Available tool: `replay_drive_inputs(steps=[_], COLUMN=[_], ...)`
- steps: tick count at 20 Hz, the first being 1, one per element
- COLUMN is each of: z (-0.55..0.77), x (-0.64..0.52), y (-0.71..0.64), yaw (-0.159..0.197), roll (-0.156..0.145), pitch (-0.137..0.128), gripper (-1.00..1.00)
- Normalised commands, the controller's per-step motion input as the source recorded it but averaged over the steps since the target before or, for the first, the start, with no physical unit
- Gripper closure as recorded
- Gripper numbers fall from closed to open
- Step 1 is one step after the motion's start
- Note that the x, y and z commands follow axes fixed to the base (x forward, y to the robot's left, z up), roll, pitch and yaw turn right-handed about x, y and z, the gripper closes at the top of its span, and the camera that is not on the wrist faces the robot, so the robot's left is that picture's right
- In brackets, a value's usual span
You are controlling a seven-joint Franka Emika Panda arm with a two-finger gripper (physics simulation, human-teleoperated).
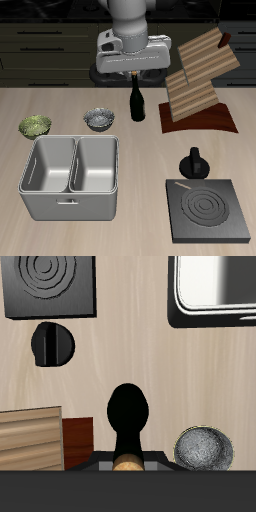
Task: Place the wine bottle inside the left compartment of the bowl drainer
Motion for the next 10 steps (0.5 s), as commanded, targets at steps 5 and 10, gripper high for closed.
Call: replay_drive_inputs(steps=[5,10], z=[0.16,0.10], x=[-0.05,-0.03], y=[-0.06,-0.01], yaw=[-0.005,0.008], roll=[0.000,0.007], pitch=[-0.006,-0.008], gripper=[1.00,1.00])
